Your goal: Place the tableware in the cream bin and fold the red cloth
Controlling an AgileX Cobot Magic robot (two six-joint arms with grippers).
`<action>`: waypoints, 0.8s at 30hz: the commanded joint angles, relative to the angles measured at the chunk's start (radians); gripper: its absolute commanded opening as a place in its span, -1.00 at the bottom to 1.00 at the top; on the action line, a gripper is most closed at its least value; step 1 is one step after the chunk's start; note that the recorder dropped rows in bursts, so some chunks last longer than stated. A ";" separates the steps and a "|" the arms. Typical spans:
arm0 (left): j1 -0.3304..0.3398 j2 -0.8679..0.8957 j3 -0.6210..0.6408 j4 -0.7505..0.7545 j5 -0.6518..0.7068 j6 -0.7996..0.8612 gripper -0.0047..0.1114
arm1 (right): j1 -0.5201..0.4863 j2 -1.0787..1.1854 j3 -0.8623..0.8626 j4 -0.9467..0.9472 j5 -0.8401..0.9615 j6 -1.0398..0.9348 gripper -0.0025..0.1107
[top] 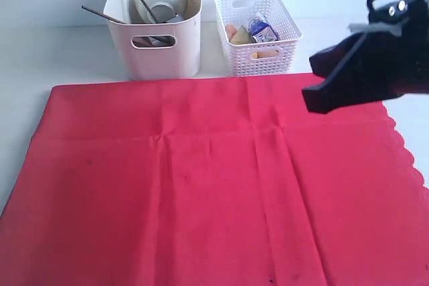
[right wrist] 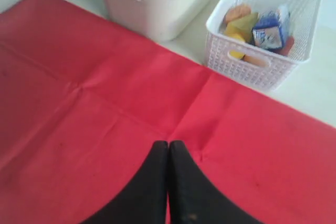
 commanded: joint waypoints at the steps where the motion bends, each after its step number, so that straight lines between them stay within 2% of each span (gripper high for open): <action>1: 0.001 -0.007 0.000 -0.006 -0.114 -0.225 -0.88 | -0.002 0.092 0.074 0.019 -0.112 0.008 -0.96; 3: 0.001 -0.007 0.000 -0.006 -0.189 -0.256 -0.88 | -0.002 0.156 0.087 0.019 -0.146 0.008 -0.96; 6: 0.001 -0.007 0.000 0.033 -0.281 -0.214 -0.88 | -0.002 0.272 0.087 0.071 -0.177 0.008 -0.96; 10: 0.003 0.068 -0.014 0.035 -0.288 -0.154 -0.88 | -0.002 0.430 0.085 0.116 -0.306 0.008 -0.96; 15: 0.003 0.322 -0.014 0.035 -0.352 -0.087 -0.88 | -0.002 0.536 0.085 0.118 -0.446 0.010 -0.96; 21: 0.003 0.704 -0.014 0.062 -0.541 -0.069 -0.88 | -0.002 0.555 0.085 0.118 -0.493 0.010 -0.96; 24: 0.003 0.888 -0.036 0.092 -0.583 -0.069 -0.88 | -0.002 0.555 0.085 0.118 -0.494 0.010 -0.96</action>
